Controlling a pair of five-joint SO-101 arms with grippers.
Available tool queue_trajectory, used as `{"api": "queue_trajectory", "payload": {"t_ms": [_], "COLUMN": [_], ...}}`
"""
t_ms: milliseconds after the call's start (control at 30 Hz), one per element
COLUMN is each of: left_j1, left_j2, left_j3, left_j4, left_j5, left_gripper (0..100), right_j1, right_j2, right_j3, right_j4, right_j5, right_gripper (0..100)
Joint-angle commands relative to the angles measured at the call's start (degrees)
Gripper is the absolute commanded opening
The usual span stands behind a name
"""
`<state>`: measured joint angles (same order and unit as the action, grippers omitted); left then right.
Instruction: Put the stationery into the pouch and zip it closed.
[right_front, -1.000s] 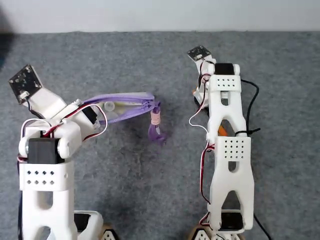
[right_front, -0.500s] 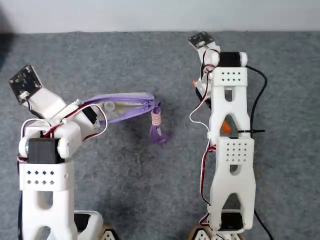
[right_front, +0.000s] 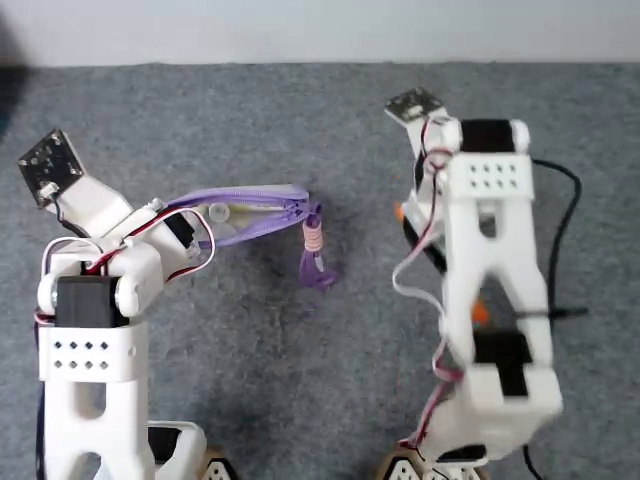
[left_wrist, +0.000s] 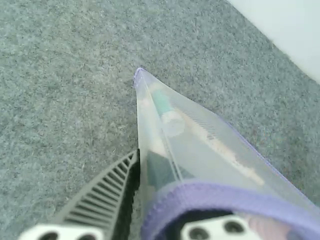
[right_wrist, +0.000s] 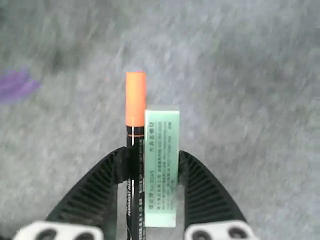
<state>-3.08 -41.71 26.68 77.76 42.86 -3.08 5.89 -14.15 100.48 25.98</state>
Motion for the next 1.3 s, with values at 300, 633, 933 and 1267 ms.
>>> {"api": "queue_trajectory", "payload": {"t_ms": [300, 633, 933, 1267], "left_j1": [0.44, 0.44, 0.97, 4.84], "left_j2": [-0.44, -0.35, -0.62, -0.44], "left_j3": [-0.22, -0.22, 1.19, 2.07], "left_j4": [-1.76, -1.76, -1.76, -2.81], "left_j5": [0.44, 0.44, 0.62, 0.70], "left_gripper": [1, 1, 1, 1], "right_j1": [-8.84, -25.01, -35.74, -38.46], "right_j2": [-44.00, -67.56, -73.45, -73.89], "right_j3": [27.78, 40.00, 45.10, 45.19], "right_j4": [1.54, -12.44, -33.01, -60.00], "right_j5": [-6.24, -17.41, -22.86, -27.60], "right_gripper": [0.8, 0.8, 0.8, 0.8]}}
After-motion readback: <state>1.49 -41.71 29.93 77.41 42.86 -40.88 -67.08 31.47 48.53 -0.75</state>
